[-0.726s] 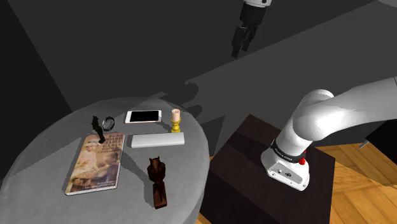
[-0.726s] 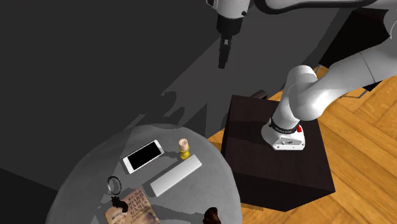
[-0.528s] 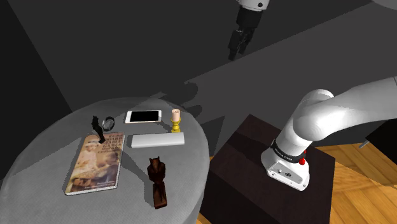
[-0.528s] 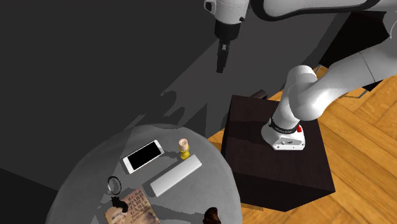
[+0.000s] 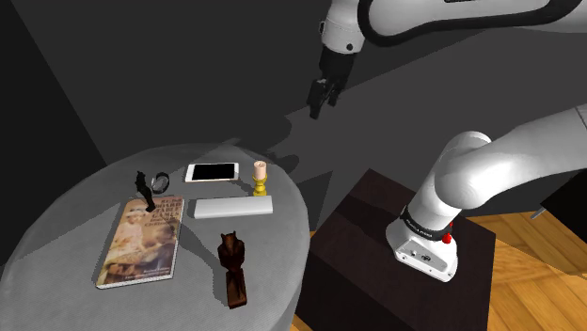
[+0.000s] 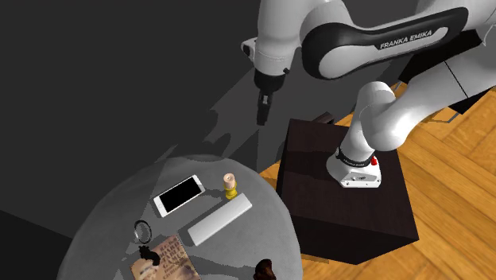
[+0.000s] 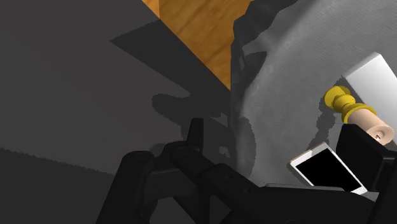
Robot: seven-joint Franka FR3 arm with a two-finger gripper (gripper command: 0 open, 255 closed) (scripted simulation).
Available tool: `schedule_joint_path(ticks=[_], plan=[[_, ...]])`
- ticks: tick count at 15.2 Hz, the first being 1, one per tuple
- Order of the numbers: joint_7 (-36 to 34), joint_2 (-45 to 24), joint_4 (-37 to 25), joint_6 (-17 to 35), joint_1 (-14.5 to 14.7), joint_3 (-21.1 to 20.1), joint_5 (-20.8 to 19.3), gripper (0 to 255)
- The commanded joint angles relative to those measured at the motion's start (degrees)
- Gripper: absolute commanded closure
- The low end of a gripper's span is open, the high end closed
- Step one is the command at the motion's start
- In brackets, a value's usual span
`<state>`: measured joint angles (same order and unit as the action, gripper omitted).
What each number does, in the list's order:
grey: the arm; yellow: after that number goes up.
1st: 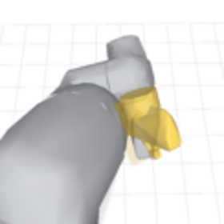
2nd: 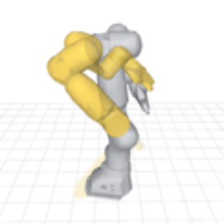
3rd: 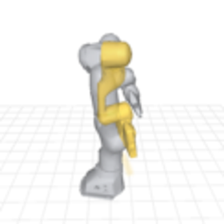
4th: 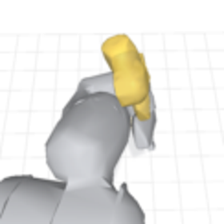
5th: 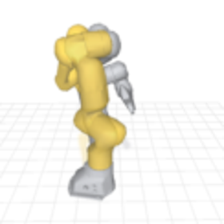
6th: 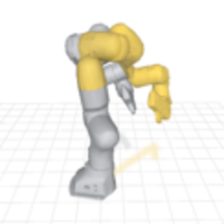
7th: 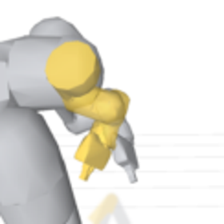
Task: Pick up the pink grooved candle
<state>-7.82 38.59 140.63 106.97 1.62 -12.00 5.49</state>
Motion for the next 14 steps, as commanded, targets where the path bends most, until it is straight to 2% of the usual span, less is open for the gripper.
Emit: schedule_joint_path(ticks=[1, 8, 11, 14], plan=[[-2.70, -1.49, 1.02, 3.08, 0.72, -2.62, 0.82, 0], [-11.92, -10.95, 1.64, 14.51, 1.44, -11.64, 0.90, 0], [-16.66, -16.29, 0.63, 19.16, 0.90, -15.77, -0.75, 0], [-22.31, -22.40, -1.14, 23.39, -0.18, -19.99, -4.08, 0]])
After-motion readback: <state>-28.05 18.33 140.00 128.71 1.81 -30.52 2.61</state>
